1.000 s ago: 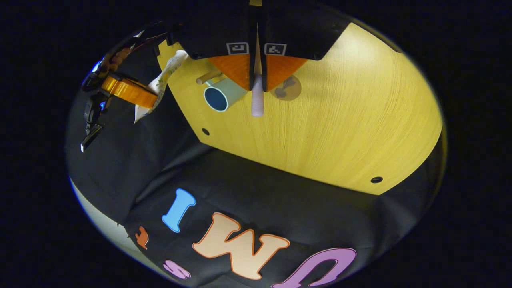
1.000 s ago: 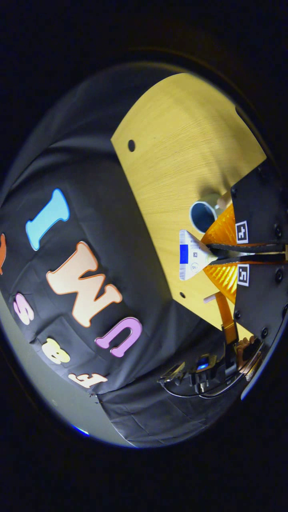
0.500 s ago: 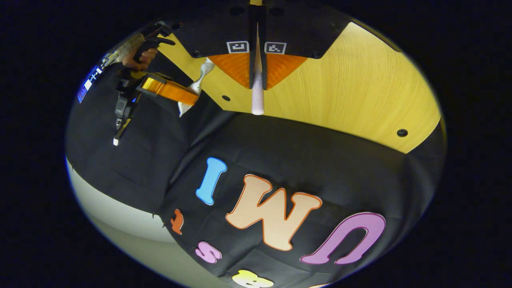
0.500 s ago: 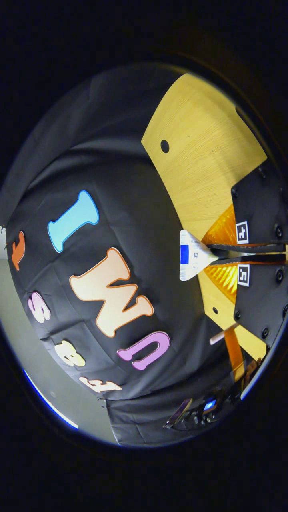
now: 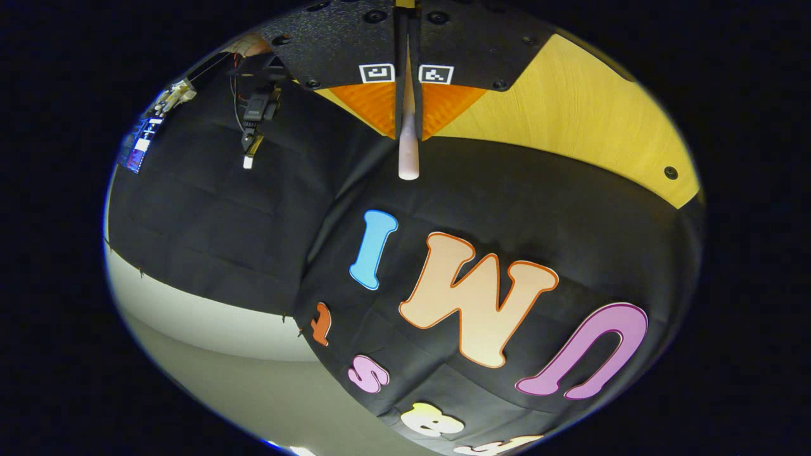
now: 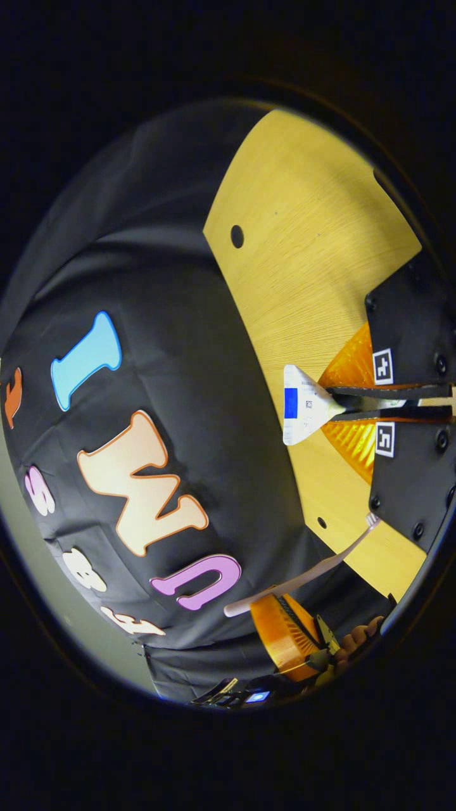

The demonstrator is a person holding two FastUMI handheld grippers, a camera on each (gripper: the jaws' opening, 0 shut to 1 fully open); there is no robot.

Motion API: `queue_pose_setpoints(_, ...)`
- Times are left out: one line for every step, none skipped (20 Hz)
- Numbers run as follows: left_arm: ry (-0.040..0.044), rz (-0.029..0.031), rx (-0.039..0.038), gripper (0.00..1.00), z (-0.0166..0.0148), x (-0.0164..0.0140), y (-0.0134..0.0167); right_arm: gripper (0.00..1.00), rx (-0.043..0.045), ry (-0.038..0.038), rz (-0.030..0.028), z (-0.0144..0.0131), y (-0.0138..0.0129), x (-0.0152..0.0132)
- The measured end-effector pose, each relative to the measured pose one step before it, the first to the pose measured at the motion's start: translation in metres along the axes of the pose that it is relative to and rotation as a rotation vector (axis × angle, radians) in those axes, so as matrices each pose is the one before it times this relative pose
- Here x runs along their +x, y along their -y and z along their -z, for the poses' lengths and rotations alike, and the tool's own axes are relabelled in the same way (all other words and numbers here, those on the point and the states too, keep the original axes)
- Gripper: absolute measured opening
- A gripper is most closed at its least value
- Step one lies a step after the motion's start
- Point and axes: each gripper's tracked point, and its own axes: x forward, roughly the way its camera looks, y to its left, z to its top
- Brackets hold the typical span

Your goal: Put the toothbrush and toothpaste on the desktop into the cup, then pick up the cup and place it on the coaster on the desktop.

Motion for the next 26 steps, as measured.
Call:
queue_pose_setpoints(0.00170,0.00587,-0.00886,0.00,0.00070,0.00060,0.00030,0.11,0.01991,-0.00398,0.00278,0.00218,0.00080,0.00048)
queue_pose_setpoints(0.00135,0.00410,-0.00498,0.00,0.00162,0.00000,-0.00077,0.17,0.01115,-0.00462,0.00624,0.00147,0.00202,-0.00254)
queue_pose_setpoints(-0.00185,0.00433,-0.00183,0.00,0.00129,0.00033,0.00079,0.18,0.01141,-0.00482,0.00044,0.00085,0.00070,-0.00289)
queue_pose_setpoints(-0.00203,0.00379,0.00240,0.00,0.00046,0.00062,0.00035,0.15,0.00417,-0.00903,0.00082,0.00147,-0.00096,-0.00404)
queue_pose_setpoints(-0.00093,0.00273,0.00375,0.00,0.00086,-0.00029,0.00016,0.29,-0.01264,0.00196,0.01334,0.00116,0.00282,-0.00373)
queue_pose_setpoints(-0.00209,0.00365,0.00356,0.00,0.00170,0.00036,0.00073,0.29,-0.00481,0.00739,0.00583,-0.00202,0.00225,-0.00542)
queue_pose_setpoints(-0.00225,0.00653,0.00245,0.00,0.00021,0.00004,0.00221,0.32,0.00821,0.00871,-0.01355,-0.00562,-0.00101,-0.00670)
queue_pose_setpoints(-0.00417,0.00347,0.00128,0.00,0.00200,0.00071,0.00113,0.60,0.01519,0.01818,-0.00756,-0.00679,-0.00527,-0.00782)
queue_pose_setpoints(-0.00391,0.00531,0.00158,0.00,0.00087,0.00015,0.00157,0.87,0.00807,0.02723,-0.00028,-0.01095,0.00078,-0.00407)
queue_pose_setpoints(-0.00402,0.00334,0.00154,0.00,0.00177,0.00142,0.00177,0.89,-0.00343,0.02683,0.01197,-0.00889,0.00383,-0.00714)
queue_pose_setpoints(-0.00154,0.00435,0.00083,0.00,0.00067,0.00114,0.00165,0.89,-0.00629,0.02468,0.01278,-0.00912,0.00430,-0.00852)
queue_pose_setpoints(-0.00029,0.00788,-0.00102,0.00,0.00093,0.00259,0.00228,0.91,-0.00261,0.01410,0.01454,-0.00543,0.00457,-0.00746)
queue_pose_setpoints(0.00048,0.00598,-0.00131,0.00,0.00024,0.00276,0.00214,0.97,-0.00060,0.01178,0.01439,-0.00664,0.00588,-0.00745)
queue_pose_setpoints(-0.00098,0.00670,-0.00213,0.00,0.00179,0.00464,0.00162,0.97,-0.00016,0.00821,0.01561,-0.00390,0.00541,-0.00749)
queue_pose_setpoints(-0.00193,0.00884,-0.00080,0.00,0.00394,0.00366,0.00177,0.97,-0.00315,0.00454,0.01427,-0.00231,0.00656,-0.00761)
queue_pose_setpoints(-0.00157,0.01149,-0.00061,0.00,0.00296,0.00564,0.00258,0.97,-0.00612,0.00225,0.01811,0.00061,0.00717,-0.00558)
queue_pose_setpoints(0.00062,0.01165,-0.00251,0.00,0.00353,0.00564,0.00220,0.97,-0.00511,-0.00301,0.01601,0.00221,0.00732,-0.00625)
queue_pose_setpoints(-0.00501,0.01300,-0.00742,0.00,0.00557,0.00684,0.00297,0.97,-0.00068,-0.00865,0.01493,0.00334,0.00706,-0.00532)
queue_pose_setpoints(-0.01004,0.01565,-0.00624,0.00,0.00618,0.00628,0.00300,0.97,0.00280,-0.01248,0.01416,0.00673,0.00705,-0.00308)
queue_pose_setpoints(-0.01677,0.01130,0.00213,0.00,0.00978,0.00620,0.00162,0.97,0.00436,-0.01347,0.00833,0.00542,0.00472,-0.00236)
queue_pose_setpoints(-0.01862,0.00916,0.01383,0.00,0.00875,0.00470,0.00096,0.97,0.00169,-0.01204,0.00895,0.00523,0.00470,-0.00235)
queue_pose_setpoints(-0.02520,0.00629,0.01922,0.00,0.00990,0.00441,-0.00001,0.97,-0.00166,-0.00721,0.00841,0.00441,0.00426,-0.00196)
queue_pose_setpoints(-0.02290,0.00650,0.02096,0.00,0.00852,0.00260,0.00119,0.97,-0.00101,-0.00445,0.00544,0.00357,0.00381,-0.00132)
queue_pose_setpoints(-0.01711,0.00670,0.01934,0.00,0.00827,0.00314,0.00050,0.97,0.00209,-0.00631,0.00237,0.00265,0.00235,-0.00277)
queue_pose_setpoints(-0.01556,0.00636,0.01432,0.00,0.00643,0.00212,0.00040,0.97,0.00103,-0.00681,0.00038,0.00320,0.00060,-0.00055)
queue_pose_setpoints(-0.01519,0.00684,0.01204,0.00,0.00613,0.00397,0.00108,0.97,-0.00452,-0.00252,0.00133,0.00096,0.00135,-0.00061)
